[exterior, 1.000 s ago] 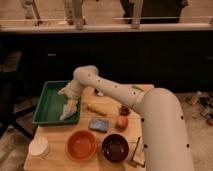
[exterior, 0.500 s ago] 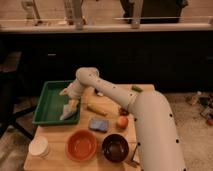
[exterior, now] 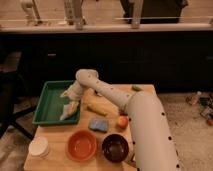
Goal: Wipe purple bowl with towel
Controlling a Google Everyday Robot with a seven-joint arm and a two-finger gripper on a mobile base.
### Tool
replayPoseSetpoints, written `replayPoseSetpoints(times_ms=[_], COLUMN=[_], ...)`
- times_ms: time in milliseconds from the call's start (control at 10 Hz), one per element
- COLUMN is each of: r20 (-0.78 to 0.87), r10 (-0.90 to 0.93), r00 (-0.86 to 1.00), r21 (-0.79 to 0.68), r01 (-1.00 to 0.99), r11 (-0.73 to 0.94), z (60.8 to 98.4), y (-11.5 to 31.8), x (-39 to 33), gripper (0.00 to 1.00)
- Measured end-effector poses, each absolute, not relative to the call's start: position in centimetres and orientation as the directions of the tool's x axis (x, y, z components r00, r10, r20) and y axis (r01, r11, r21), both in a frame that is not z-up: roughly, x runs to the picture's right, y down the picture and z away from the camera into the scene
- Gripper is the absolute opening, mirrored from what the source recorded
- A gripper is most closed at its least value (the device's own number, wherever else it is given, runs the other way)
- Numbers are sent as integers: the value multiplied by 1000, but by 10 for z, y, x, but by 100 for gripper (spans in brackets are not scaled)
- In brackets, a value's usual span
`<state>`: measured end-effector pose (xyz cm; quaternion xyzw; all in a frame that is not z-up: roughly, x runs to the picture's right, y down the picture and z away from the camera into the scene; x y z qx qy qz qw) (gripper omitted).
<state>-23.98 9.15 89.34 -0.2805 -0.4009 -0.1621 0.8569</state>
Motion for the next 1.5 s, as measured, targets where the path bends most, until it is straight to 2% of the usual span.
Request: replayPoseSetpoints(times_ms=[1000, 1200, 1500], r20=[762, 772, 784], r10=[-31, -17, -8], r00=[646, 635, 620], r21=[-397, -402, -398], r01=[504, 508, 513], r11=[767, 762, 760], z=[907, 910, 911], y=[111, 114, 114], x=[-232, -230, -230], gripper=[77, 65, 33])
